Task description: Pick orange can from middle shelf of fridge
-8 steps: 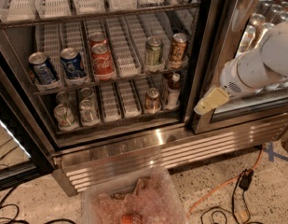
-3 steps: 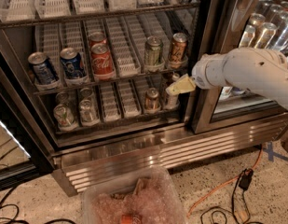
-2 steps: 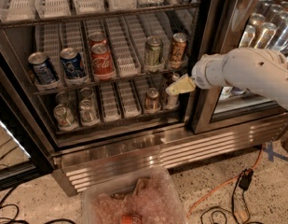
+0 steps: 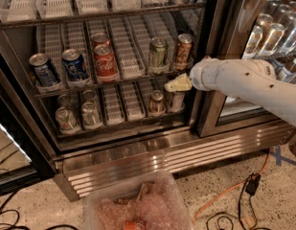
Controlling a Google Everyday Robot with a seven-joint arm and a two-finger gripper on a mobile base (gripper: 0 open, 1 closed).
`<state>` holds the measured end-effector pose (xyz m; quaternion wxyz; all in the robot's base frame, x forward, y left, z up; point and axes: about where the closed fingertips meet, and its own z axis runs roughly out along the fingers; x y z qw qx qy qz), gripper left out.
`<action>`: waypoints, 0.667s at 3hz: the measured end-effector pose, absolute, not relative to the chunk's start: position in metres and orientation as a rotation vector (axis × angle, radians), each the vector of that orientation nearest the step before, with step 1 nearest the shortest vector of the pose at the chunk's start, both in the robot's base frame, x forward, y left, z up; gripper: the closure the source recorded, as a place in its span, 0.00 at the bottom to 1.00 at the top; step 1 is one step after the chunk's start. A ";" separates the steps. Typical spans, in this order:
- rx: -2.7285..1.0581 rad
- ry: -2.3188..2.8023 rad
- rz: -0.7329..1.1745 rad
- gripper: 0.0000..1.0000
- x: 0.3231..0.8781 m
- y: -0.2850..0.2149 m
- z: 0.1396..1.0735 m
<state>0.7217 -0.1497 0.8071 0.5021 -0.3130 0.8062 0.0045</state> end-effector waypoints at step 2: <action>-0.736 1.916 0.008 0.00 0.730 -0.146 0.808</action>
Offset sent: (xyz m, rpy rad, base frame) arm 0.0670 0.0265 0.0083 0.0797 -0.1751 -0.0248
